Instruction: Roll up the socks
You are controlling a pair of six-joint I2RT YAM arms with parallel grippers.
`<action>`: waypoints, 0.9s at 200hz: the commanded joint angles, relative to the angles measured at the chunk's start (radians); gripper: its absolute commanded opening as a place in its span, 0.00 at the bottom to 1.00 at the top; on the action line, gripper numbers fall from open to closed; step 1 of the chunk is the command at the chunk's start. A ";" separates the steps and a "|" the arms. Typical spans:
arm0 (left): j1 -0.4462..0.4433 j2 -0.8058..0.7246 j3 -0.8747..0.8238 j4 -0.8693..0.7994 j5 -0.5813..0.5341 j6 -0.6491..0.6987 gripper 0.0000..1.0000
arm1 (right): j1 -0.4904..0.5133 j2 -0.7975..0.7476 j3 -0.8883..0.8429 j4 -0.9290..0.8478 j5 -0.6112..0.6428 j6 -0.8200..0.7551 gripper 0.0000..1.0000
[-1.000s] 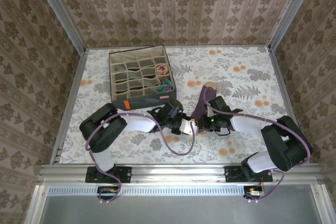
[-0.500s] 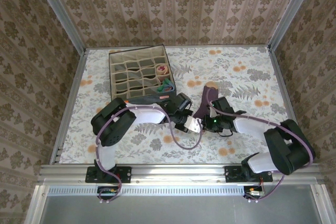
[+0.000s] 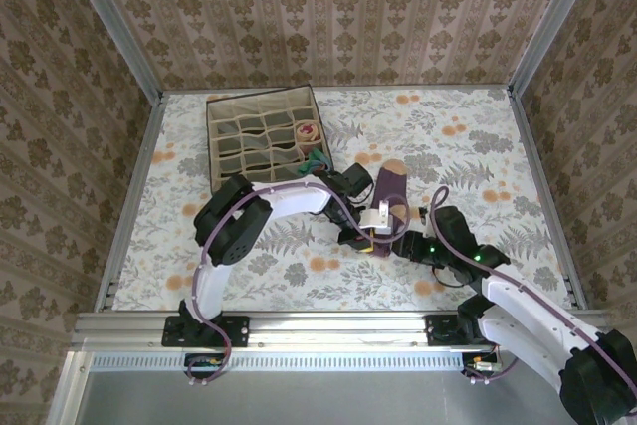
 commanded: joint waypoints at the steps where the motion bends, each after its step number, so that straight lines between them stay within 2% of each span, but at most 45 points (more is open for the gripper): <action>1: 0.020 0.060 0.042 -0.171 0.137 -0.184 0.00 | 0.031 0.025 -0.018 0.057 -0.044 0.006 0.41; 30: 0.062 0.116 0.106 -0.200 0.207 -0.331 0.00 | 0.107 0.028 -0.011 0.092 0.013 -0.055 0.41; 56: 0.079 0.131 0.127 -0.198 0.216 -0.394 0.00 | 0.116 0.055 -0.006 0.101 0.033 -0.039 0.42; 145: 0.082 0.143 0.125 -0.165 0.270 -0.415 0.00 | 0.129 0.135 0.010 0.203 0.039 -0.065 0.45; 180: 0.082 0.147 0.125 -0.145 0.279 -0.412 0.00 | 0.129 0.230 0.024 0.247 0.032 -0.084 0.46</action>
